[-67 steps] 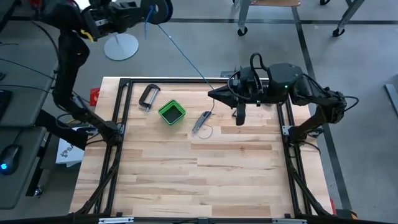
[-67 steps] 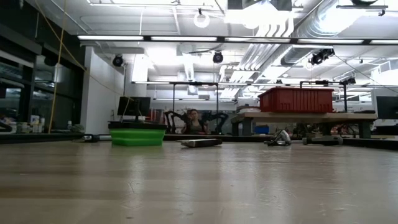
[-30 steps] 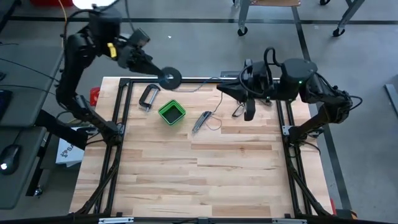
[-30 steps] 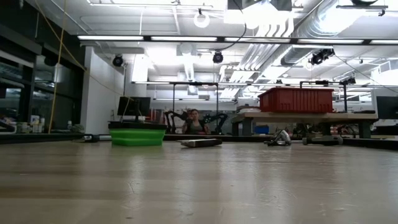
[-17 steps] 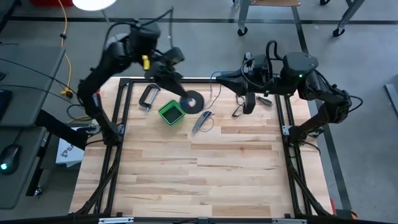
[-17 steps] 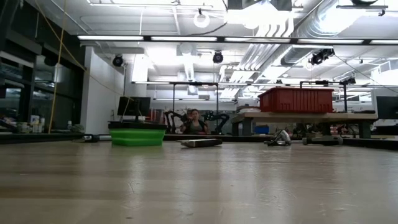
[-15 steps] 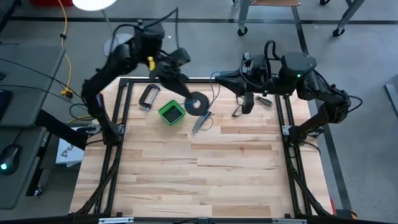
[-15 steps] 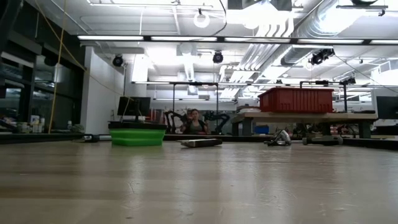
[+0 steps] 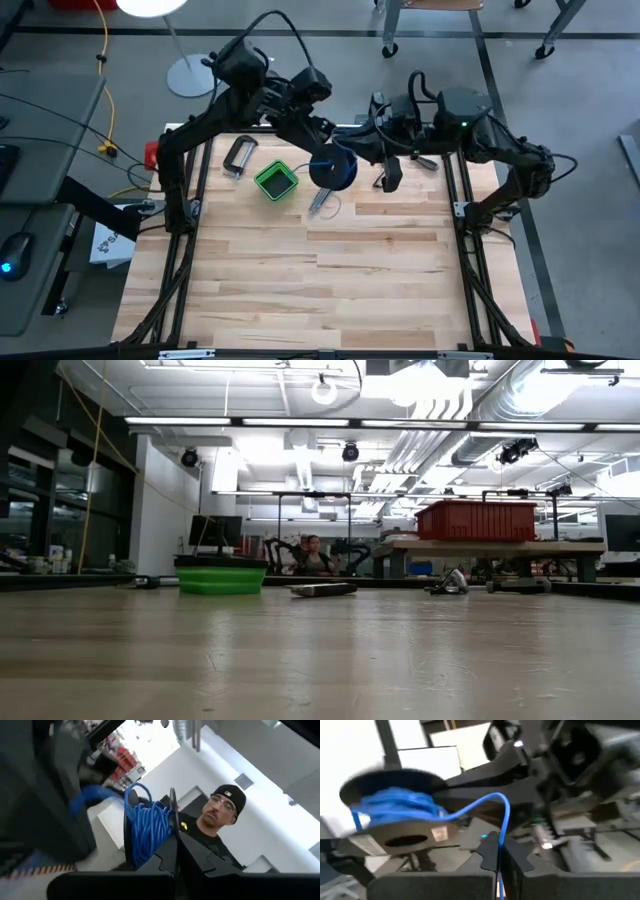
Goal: Coil cords
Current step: Coil the blue wire onto the spool
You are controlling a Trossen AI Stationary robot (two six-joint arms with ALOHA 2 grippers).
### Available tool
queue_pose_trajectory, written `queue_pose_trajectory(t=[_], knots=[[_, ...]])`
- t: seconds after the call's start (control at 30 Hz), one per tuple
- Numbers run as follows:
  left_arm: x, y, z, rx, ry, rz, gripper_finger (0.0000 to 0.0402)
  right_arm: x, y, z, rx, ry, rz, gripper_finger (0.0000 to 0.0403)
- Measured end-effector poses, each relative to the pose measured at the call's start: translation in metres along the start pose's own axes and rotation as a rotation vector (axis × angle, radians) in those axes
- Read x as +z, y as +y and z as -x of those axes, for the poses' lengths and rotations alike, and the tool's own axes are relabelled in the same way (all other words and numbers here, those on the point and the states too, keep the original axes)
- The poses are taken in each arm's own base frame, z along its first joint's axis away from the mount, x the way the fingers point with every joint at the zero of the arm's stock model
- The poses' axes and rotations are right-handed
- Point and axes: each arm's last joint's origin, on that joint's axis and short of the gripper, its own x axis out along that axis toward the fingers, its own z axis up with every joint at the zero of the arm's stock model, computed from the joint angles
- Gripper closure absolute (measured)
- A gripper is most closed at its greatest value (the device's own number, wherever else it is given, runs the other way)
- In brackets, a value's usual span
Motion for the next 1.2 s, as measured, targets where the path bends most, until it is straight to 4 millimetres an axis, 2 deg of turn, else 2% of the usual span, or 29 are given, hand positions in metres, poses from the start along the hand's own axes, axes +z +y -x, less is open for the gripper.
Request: queue_pose_trajectory(t=[0.2, 0.43, 0.63, 0.9, 1.03, 1.2], knots=[[0.005, -0.003, -0.001, -0.048, -0.091, -0.148, 0.04, -0.005, 0.0, -0.019, 0.066, -0.055, 0.005, 0.0403], [0.007, -0.018, 0.002, -0.085, -0.179, -0.314, 0.04, 0.005, -0.004, -0.02, 0.08, -0.167, -0.002, 0.0403], [0.012, -0.033, 0.018, -0.126, -0.345, -0.514, 0.04, 0.001, -0.003, -0.032, 0.142, -0.191, -0.059, 0.0403], [0.02, -0.036, 0.035, -0.075, -0.496, -0.665, 0.04, -0.016, -0.005, -0.05, 0.141, -0.14, -0.119, 0.0403], [0.022, -0.045, 0.048, -0.041, -0.521, -0.753, 0.04, -0.012, -0.004, -0.046, 0.144, -0.148, -0.137, 0.0403], [0.018, -0.07, 0.068, 0.014, -0.48, -0.8, 0.04, -0.009, 0.001, -0.039, 0.141, -0.128, -0.142, 0.0403]])
